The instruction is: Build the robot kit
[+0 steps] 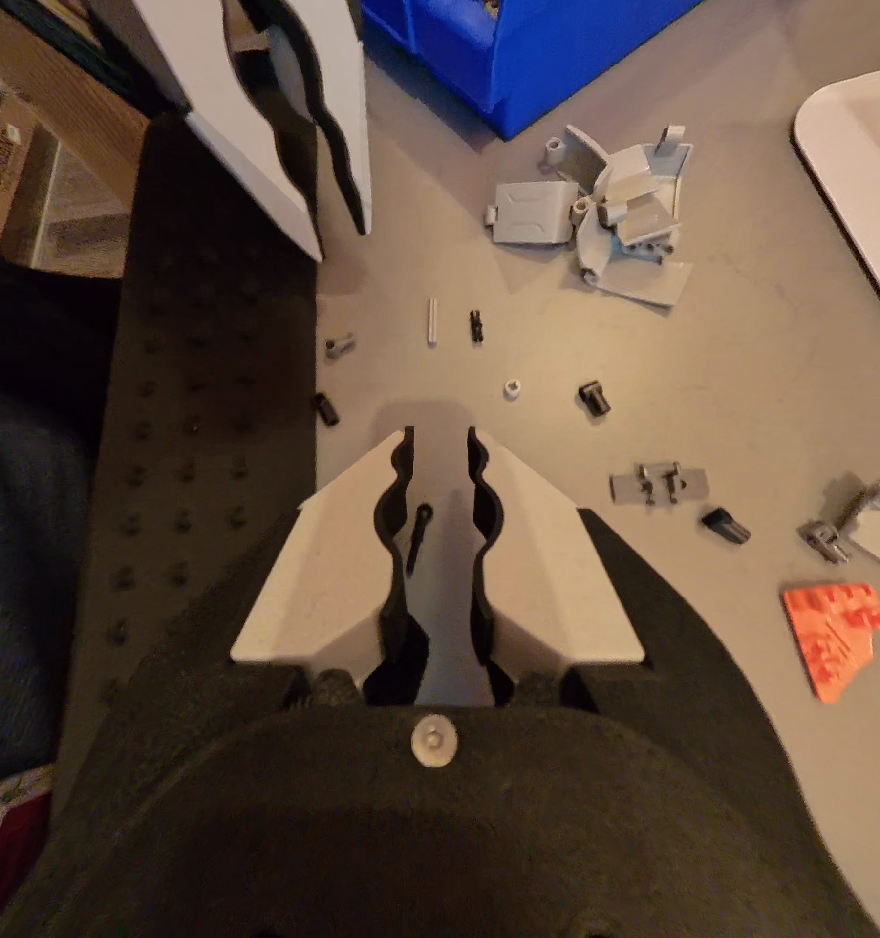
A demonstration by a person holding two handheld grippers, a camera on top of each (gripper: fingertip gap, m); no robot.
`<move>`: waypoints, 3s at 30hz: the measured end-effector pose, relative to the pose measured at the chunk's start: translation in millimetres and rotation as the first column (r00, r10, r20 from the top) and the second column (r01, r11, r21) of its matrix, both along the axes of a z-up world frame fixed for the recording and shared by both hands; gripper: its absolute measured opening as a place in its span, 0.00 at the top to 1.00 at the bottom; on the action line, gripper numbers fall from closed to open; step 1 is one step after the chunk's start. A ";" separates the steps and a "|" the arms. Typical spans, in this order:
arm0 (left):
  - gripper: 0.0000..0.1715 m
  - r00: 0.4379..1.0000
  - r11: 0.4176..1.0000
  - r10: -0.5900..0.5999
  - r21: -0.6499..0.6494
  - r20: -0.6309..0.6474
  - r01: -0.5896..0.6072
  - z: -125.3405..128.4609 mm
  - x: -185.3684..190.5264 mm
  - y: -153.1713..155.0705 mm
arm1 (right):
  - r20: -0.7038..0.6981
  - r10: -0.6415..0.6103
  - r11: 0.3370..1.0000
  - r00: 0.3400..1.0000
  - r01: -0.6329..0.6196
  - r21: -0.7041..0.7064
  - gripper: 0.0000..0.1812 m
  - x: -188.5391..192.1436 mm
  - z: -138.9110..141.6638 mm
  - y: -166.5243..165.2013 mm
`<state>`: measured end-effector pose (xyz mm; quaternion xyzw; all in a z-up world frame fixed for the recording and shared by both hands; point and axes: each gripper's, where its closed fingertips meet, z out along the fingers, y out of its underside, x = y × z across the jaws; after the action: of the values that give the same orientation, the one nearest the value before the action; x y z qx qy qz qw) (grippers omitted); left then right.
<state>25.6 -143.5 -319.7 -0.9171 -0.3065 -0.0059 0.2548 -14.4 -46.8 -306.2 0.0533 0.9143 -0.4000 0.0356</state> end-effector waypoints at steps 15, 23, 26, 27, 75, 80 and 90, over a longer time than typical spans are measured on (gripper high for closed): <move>0.89 0.994 0.996 0.049 0.083 -0.094 -0.041 6.0 -19.2 3.6 | -0.024 0.049 0.996 0.999 -0.047 0.081 0.99 -21.6 -27.9 -61.1; 0.87 0.988 0.994 0.029 0.106 -0.154 -0.013 15.2 -32.4 15.9 | 0.021 0.044 0.998 0.999 -0.045 0.036 0.99 -20.4 -20.2 -59.2; 0.86 0.981 0.994 0.017 0.108 -0.195 0.005 20.7 -40.0 24.5 | 0.072 0.025 1.000 0.997 -0.024 -0.014 0.99 -21.4 -7.9 -51.2; 0.85 0.978 0.994 0.011 0.109 -0.209 0.012 22.6 -42.7 28.5 | 0.097 0.019 0.999 0.995 -0.015 -0.037 0.99 -21.2 -2.4 -47.8; 0.99 0.780 0.926 -0.232 0.114 -0.581 0.361 83.7 -75.6 190.3 | 0.574 0.017 0.892 0.819 0.247 -0.378 0.99 -28.4 95.6 83.9; 0.99 0.789 0.922 -0.187 0.174 -0.585 0.347 93.8 -79.2 194.8 | 0.595 0.014 0.848 0.804 0.306 -0.434 0.99 -34.8 106.2 87.3; 1.00 0.801 0.909 -0.165 0.227 -0.576 0.350 100.0 -82.9 202.8 | 0.590 -0.005 0.821 0.808 0.340 -0.458 1.00 -39.7 112.0 94.2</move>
<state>-57.3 59.3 -219.7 -0.8596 -0.0868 0.1696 0.4741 -54.1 47.4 -194.1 0.2432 0.7007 -0.6099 0.2793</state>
